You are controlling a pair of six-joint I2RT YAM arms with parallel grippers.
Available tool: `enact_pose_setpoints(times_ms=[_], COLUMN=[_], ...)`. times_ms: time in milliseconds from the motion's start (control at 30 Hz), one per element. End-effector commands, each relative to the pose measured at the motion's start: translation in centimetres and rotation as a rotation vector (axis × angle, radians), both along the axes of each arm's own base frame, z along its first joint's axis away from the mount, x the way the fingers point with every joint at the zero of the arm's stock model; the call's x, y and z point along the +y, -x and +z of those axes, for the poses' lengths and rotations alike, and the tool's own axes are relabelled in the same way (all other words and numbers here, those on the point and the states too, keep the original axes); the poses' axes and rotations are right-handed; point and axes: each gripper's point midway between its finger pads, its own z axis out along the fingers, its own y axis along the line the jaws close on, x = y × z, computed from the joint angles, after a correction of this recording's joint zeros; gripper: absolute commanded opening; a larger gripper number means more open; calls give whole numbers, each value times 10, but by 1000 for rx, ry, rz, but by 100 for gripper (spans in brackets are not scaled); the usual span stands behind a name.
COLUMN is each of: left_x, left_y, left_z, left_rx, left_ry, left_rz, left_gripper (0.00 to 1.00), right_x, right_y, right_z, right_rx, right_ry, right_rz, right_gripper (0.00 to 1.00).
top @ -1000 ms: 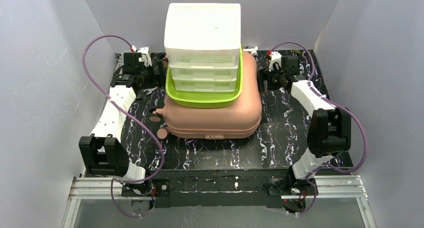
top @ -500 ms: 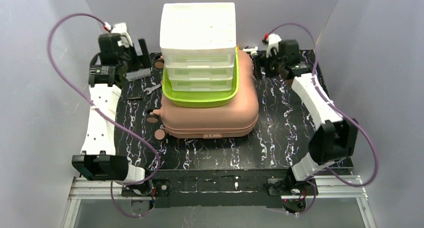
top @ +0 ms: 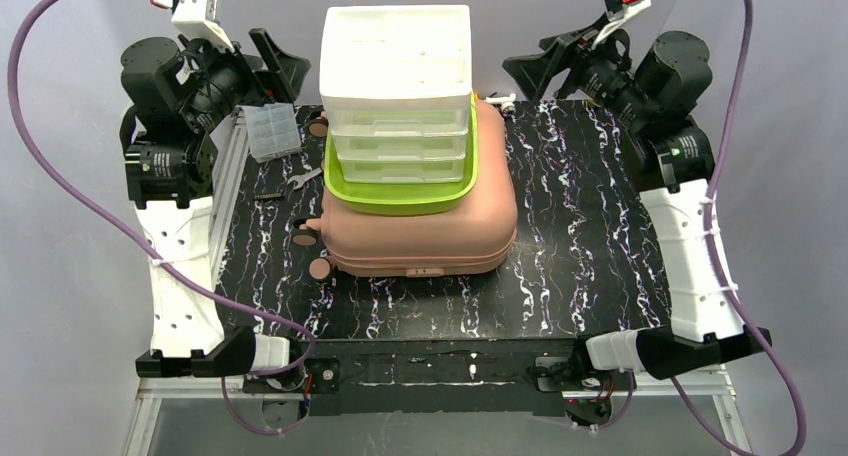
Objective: Open, take out, and arrange the luggage
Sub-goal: Pick up the storage box from the bin.
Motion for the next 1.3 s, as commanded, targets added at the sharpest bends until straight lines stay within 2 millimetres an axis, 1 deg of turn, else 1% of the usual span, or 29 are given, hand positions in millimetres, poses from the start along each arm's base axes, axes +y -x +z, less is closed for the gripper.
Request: enact_pose_setpoints(times_ms=[0,67,167,233,367,500,633,700,767,900,933,1100,1267], left_x=[-29,-33,-43,-50,-63,-72,-75,-75,-75,-75,-75,-78,-80], left_y=[5,1,-4,-6,-7,-11,-18,-20,-22,-28,-29,-37,-39], left_z=[9,8,0,-4,-4,-13,-23,-25,-26,-33,-35,-48,-45], left_rx=[2,11,30,38,37,55,73,76,77,89,93,119,107], left_ry=[73,85,76,69,57,25,-9,-19,-28,-47,-54,-84,-93], left_rz=[-168,-185,-214,-229,-252,-242,-207,-191,-175,-152,-148,-128,-113], left_gripper=[94,93,92,92,92,89,83,78,73,61,57,40,22], right_x=[24,29,34,38,49,65,84,94,99,99,98,101,103], right_y=[-1,-3,-4,-3,-2,-4,-4,-5,-8,-18,-19,-23,-23], right_z=[3,1,2,5,12,11,3,-4,-12,-29,-30,-35,-30], right_rx=[72,91,100,101,99,107,124,123,123,114,106,84,55], right_ry=[-95,-110,-130,-142,-159,-160,-138,-106,-72,9,23,73,104], right_rz=[142,168,202,225,267,302,328,318,287,188,166,96,54], right_gripper=[92,92,91,91,90,89,88,87,86,82,81,70,52])
